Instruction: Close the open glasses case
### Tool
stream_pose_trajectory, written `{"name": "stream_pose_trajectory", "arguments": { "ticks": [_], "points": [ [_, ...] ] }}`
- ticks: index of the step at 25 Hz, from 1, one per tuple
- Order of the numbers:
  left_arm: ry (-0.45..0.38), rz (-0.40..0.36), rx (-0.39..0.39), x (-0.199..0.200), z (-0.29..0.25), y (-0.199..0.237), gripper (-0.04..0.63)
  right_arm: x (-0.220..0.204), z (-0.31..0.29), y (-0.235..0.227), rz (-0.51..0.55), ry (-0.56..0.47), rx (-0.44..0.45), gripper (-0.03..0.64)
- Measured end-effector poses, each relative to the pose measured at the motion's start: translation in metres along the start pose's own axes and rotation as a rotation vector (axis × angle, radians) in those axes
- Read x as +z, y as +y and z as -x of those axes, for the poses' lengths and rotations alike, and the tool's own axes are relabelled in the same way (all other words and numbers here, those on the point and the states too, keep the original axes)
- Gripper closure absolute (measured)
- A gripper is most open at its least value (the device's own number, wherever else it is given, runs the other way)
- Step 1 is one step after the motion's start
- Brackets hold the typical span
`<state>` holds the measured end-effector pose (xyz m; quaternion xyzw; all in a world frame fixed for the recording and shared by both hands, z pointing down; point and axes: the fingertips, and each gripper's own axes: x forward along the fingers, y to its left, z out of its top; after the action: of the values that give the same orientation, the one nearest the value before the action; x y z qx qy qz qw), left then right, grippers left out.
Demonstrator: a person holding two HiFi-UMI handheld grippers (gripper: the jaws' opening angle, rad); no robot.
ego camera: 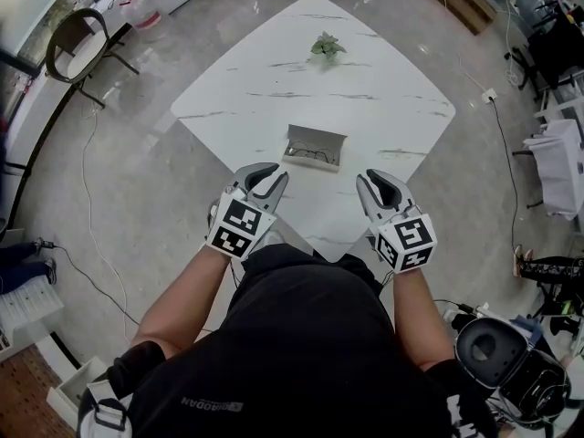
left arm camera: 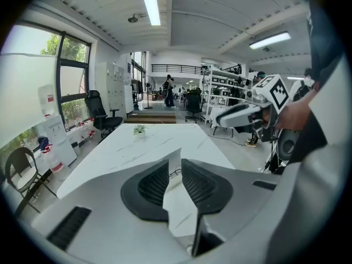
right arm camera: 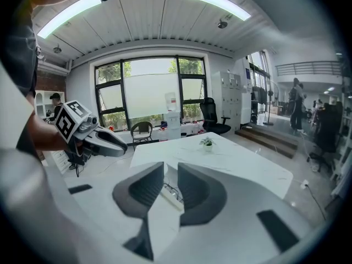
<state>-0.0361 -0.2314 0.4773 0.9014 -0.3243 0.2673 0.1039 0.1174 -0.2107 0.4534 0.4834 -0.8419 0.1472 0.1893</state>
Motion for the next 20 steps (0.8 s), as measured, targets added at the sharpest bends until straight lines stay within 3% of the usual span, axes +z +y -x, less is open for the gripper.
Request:
{"name": "stream_pose_trajectory", "arguments": {
  "ticks": [14,20],
  "points": [
    [0.148,-0.061,0.034,-0.076,-0.076,0.028,0.522,-0.010,-0.028,-0.029,0.080,0.034,-0.049,0.540],
    [0.223,-0.127,0.030,-0.098,-0.104,0.036,0.522,-0.010,-0.039,-0.036,0.059,0.026,-0.044,0.540]
  ]
}}
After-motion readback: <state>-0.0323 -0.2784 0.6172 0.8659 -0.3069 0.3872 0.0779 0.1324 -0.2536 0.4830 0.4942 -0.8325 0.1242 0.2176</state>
